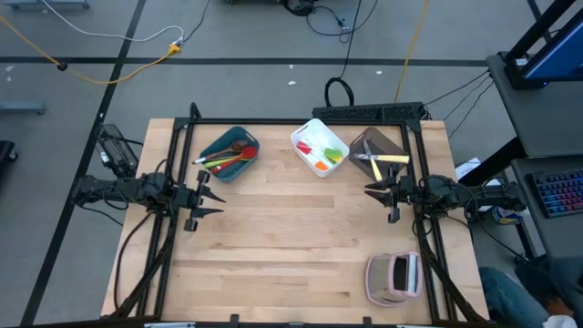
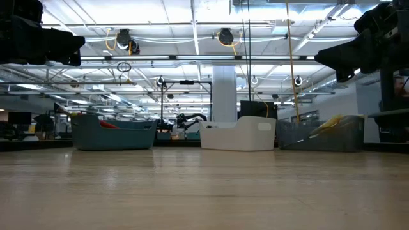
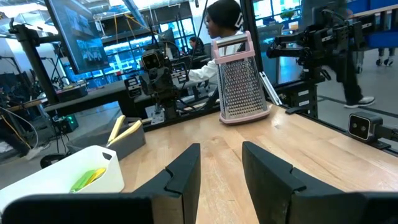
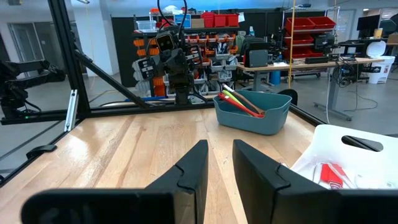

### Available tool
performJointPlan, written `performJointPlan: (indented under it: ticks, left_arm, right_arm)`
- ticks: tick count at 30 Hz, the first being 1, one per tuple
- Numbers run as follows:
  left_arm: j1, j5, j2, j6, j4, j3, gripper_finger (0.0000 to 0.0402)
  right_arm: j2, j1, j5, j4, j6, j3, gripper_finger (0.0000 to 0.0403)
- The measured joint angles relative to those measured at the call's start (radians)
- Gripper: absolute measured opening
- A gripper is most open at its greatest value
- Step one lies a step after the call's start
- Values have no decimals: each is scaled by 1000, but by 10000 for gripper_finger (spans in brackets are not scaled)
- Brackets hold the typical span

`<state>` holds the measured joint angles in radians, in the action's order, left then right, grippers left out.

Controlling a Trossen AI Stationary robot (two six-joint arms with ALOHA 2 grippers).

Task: Pick & Place Kitchen Items
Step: Return to Home Position

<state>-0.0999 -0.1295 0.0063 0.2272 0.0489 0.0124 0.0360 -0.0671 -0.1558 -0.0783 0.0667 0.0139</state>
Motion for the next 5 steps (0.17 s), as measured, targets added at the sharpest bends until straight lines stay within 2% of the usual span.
performJointPlan:
  ticks: [5]
  left_arm:
    - [0,0,0,0,0,0,122]
  right_arm:
    - [0,0,0,0,0,0,71]
